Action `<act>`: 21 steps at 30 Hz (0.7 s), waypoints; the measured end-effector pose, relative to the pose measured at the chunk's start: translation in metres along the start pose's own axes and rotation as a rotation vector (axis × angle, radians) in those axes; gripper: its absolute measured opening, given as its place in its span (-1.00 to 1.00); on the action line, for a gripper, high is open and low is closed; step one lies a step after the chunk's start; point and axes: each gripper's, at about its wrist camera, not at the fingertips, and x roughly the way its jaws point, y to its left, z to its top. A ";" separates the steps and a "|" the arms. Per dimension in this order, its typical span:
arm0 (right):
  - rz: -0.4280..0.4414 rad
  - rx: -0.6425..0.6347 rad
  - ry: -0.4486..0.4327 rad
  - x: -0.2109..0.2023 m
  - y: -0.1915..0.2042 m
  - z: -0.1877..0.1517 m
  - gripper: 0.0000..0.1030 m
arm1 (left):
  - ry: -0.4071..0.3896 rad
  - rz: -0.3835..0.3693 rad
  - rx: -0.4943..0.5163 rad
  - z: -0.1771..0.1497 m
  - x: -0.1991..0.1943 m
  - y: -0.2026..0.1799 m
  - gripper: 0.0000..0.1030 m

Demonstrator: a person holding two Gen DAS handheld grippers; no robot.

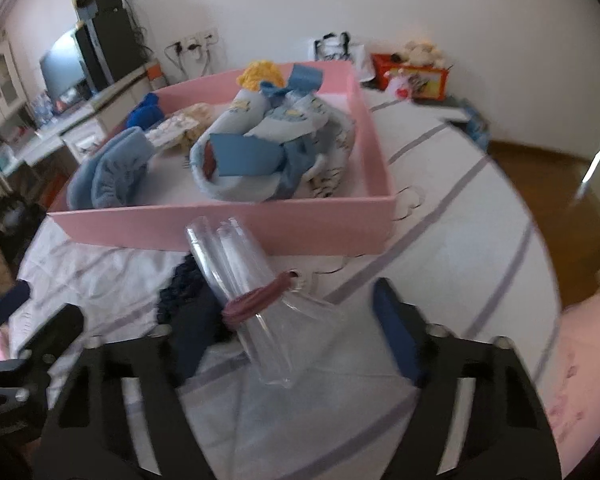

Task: Organize soft objects
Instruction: 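Close right gripper on the clear plastic cup while left gripper grasps the navy knitted ball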

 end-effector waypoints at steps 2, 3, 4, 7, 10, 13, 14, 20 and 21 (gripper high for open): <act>0.012 0.000 0.005 0.000 0.001 -0.001 -0.07 | 0.005 0.013 0.011 0.002 0.003 -0.005 1.00; -0.007 -0.013 -0.002 -0.002 0.002 -0.002 -0.08 | 0.009 0.006 0.015 0.003 0.004 -0.008 1.00; -0.018 -0.018 -0.005 -0.004 0.001 -0.003 -0.10 | 0.014 -0.008 0.018 0.004 0.004 -0.010 1.00; -0.018 0.009 -0.012 -0.014 -0.009 -0.005 -0.11 | 0.028 -0.057 0.028 0.009 0.006 -0.021 1.00; -0.082 0.014 -0.033 -0.026 -0.024 -0.006 -0.11 | 0.029 -0.084 0.052 0.014 0.007 -0.035 1.00; -0.149 0.031 -0.024 -0.034 -0.041 -0.006 -0.11 | 0.051 -0.127 0.078 0.017 0.012 -0.052 1.00; -0.164 0.038 -0.018 -0.035 -0.046 -0.005 -0.11 | 0.062 -0.140 0.083 0.018 0.013 -0.055 1.00; -0.246 0.043 0.018 -0.032 -0.069 -0.004 0.18 | 0.127 -0.141 0.122 0.021 0.038 -0.080 1.00; -0.258 0.043 0.025 -0.030 -0.071 -0.003 0.42 | 0.140 -0.133 0.129 0.021 0.043 -0.084 1.00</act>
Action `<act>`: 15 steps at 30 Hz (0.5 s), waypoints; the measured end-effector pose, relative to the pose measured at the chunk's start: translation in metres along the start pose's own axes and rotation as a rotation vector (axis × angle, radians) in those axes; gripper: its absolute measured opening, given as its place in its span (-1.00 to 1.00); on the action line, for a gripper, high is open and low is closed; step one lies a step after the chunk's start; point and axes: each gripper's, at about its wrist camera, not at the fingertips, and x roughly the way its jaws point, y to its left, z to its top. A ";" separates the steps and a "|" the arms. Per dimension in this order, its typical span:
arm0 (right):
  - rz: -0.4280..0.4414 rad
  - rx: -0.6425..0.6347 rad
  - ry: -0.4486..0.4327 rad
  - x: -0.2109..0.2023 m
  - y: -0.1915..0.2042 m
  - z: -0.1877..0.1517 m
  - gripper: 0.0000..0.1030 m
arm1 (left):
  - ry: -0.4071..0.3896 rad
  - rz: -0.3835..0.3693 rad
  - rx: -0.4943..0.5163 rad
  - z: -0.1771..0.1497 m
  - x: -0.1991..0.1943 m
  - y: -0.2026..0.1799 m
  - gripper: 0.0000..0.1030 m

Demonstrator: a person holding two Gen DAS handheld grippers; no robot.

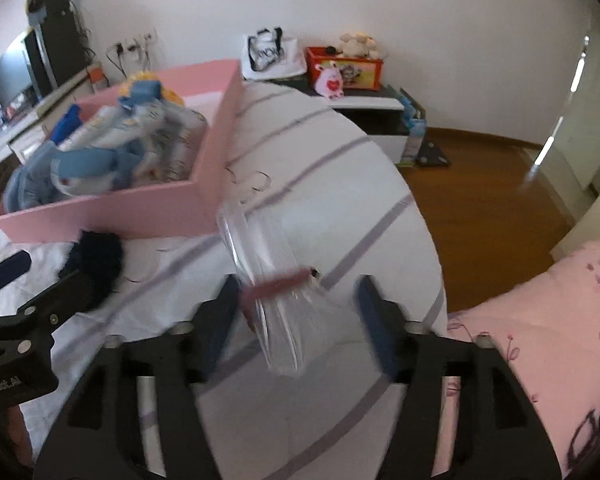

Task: Organize soft objects
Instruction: 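Close right gripper on the clear plastic cup while left gripper grasps the navy knitted ball, then lift the cup with right gripper while left gripper lifts the navy ball toward the box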

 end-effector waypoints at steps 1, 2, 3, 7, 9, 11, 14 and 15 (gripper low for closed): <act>-0.014 -0.005 -0.001 0.003 -0.001 0.000 0.51 | 0.016 0.005 0.005 0.002 0.006 -0.002 1.00; -0.017 -0.010 -0.001 0.004 -0.002 -0.001 0.51 | 0.033 0.007 0.009 0.002 0.013 -0.004 1.00; -0.012 -0.011 0.004 0.006 -0.003 -0.002 0.51 | 0.046 0.005 0.009 0.002 0.017 -0.005 1.00; 0.013 -0.004 -0.009 0.010 -0.007 0.002 0.49 | 0.038 0.013 0.030 0.001 0.022 -0.009 0.95; 0.014 -0.006 -0.018 0.013 -0.008 0.004 0.48 | 0.032 0.006 0.026 0.001 0.022 -0.010 0.83; 0.015 -0.014 -0.023 0.017 -0.006 0.007 0.35 | 0.021 0.013 0.031 0.000 0.022 -0.010 0.50; 0.018 -0.014 -0.033 0.017 -0.004 0.009 -0.13 | 0.012 -0.004 0.038 0.000 0.020 -0.011 0.14; 0.025 -0.005 -0.033 0.017 -0.003 0.009 -0.23 | 0.012 -0.009 0.038 0.000 0.020 -0.011 0.10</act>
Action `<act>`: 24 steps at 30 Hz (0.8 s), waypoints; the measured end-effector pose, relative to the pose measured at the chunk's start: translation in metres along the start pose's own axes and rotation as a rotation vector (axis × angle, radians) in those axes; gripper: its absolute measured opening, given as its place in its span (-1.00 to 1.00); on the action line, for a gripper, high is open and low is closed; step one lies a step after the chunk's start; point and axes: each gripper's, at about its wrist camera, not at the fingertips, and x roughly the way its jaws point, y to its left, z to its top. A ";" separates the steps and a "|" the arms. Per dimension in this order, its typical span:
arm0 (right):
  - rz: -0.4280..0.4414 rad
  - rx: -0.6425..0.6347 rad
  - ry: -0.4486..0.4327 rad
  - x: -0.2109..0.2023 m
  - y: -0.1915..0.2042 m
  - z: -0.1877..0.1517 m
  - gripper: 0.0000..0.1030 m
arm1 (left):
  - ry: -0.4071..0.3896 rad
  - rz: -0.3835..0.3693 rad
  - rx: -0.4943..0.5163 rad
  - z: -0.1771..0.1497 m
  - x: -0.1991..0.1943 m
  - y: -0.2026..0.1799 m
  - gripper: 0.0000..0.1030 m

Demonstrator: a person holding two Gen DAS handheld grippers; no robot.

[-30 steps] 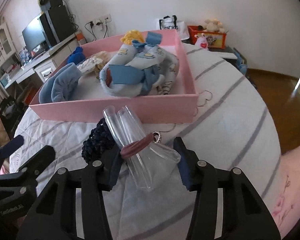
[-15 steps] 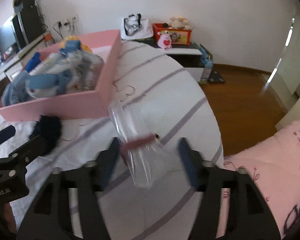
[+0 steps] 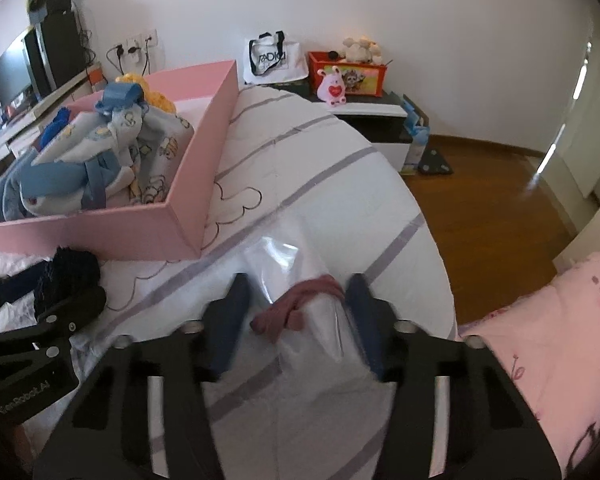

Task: Organize soft objects
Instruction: 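Lift the cup with right gripper while left gripper lifts the navy ball toward the box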

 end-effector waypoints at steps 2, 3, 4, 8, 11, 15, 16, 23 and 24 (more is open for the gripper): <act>0.009 0.006 0.003 -0.001 0.000 0.000 -0.26 | -0.006 0.004 -0.005 0.000 -0.004 0.002 -0.22; 0.010 0.006 0.004 -0.002 -0.001 -0.003 -0.27 | -0.007 0.002 -0.010 0.000 -0.005 0.003 -0.30; 0.012 0.006 0.006 -0.002 -0.001 -0.003 -0.27 | -0.008 -0.008 -0.018 -0.001 -0.006 0.005 -0.41; 0.025 0.011 0.016 -0.007 0.001 -0.005 -0.28 | -0.008 -0.025 -0.035 -0.001 -0.011 0.011 -0.62; 0.031 0.016 0.018 -0.011 0.002 -0.007 -0.28 | -0.013 -0.034 -0.037 -0.003 -0.014 0.013 -0.68; 0.028 0.012 0.009 -0.022 0.008 -0.009 -0.28 | -0.028 -0.032 -0.035 -0.006 -0.024 0.014 -0.69; 0.029 0.011 0.005 -0.025 0.009 -0.010 -0.28 | -0.035 -0.029 -0.034 -0.008 -0.028 0.014 -0.69; 0.038 -0.006 -0.040 -0.050 0.023 -0.012 -0.28 | -0.107 0.008 -0.033 -0.021 -0.063 0.021 -0.69; 0.041 -0.007 -0.048 -0.055 0.026 -0.013 -0.28 | -0.115 0.015 -0.034 -0.023 -0.069 0.022 -0.69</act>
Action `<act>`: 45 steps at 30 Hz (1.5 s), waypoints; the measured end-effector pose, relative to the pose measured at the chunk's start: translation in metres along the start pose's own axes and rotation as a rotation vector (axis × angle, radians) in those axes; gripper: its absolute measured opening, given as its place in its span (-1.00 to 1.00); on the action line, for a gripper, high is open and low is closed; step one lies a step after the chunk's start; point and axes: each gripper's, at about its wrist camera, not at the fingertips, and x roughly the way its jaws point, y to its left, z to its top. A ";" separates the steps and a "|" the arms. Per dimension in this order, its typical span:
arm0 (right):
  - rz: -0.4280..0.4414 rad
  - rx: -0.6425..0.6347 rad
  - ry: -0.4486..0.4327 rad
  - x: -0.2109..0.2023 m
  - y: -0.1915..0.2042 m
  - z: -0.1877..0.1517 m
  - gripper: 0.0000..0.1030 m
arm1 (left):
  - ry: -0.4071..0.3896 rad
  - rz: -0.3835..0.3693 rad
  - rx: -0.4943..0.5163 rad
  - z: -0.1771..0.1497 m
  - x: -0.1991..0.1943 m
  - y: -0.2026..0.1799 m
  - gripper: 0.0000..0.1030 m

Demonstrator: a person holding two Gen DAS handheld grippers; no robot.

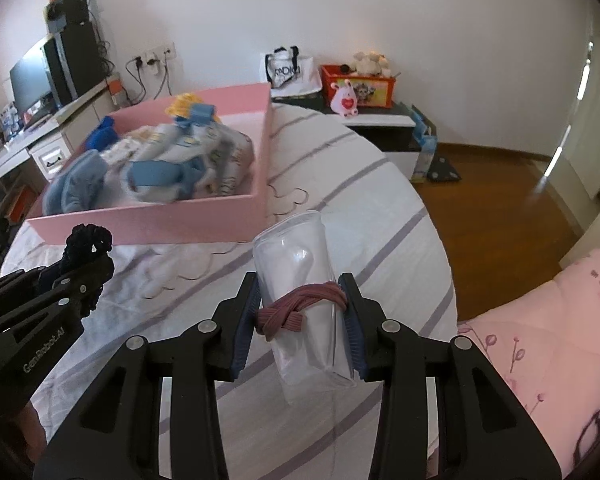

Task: Organize soft objects
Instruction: 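Lift the cup with right gripper while left gripper lifts the navy ball toward the box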

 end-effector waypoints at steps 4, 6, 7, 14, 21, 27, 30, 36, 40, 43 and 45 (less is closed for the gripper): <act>0.006 -0.015 -0.036 -0.018 0.012 -0.003 -0.28 | -0.051 0.026 -0.012 -0.007 -0.025 0.008 -0.69; 0.011 -0.026 -0.056 -0.028 0.019 -0.004 -0.28 | -0.080 0.038 -0.023 -0.013 -0.040 0.014 -0.69; 0.016 -0.031 -0.066 -0.033 0.023 -0.006 -0.28 | -0.090 0.041 -0.029 -0.016 -0.050 0.016 -0.69; 0.055 -0.071 -0.152 -0.074 0.045 -0.013 -0.28 | -0.184 0.084 -0.068 -0.038 -0.107 0.026 -0.69; 0.076 -0.091 -0.264 -0.120 0.056 -0.018 -0.28 | -0.285 0.112 -0.089 -0.059 -0.164 0.024 -0.69; 0.091 -0.102 -0.362 -0.157 0.064 -0.020 -0.27 | -0.402 0.145 -0.083 -0.076 -0.217 0.016 -0.69; 0.101 -0.106 -0.411 -0.173 0.066 -0.021 -0.27 | -0.446 0.150 -0.085 -0.085 -0.240 0.014 -0.69; 0.114 -0.119 -0.488 -0.200 0.071 -0.025 -0.27 | -0.552 0.197 -0.080 -0.108 -0.283 0.007 -0.69; 0.123 -0.129 -0.530 -0.214 0.073 -0.030 -0.27 | -0.582 0.199 -0.084 -0.124 -0.299 0.003 -0.69; 0.124 -0.136 -0.553 -0.222 0.074 -0.034 -0.27 | -0.598 0.207 -0.082 -0.139 -0.305 -0.002 -0.69; 0.122 -0.139 -0.558 -0.224 0.074 -0.035 -0.27 | -0.597 0.207 -0.077 -0.148 -0.304 -0.008 -0.69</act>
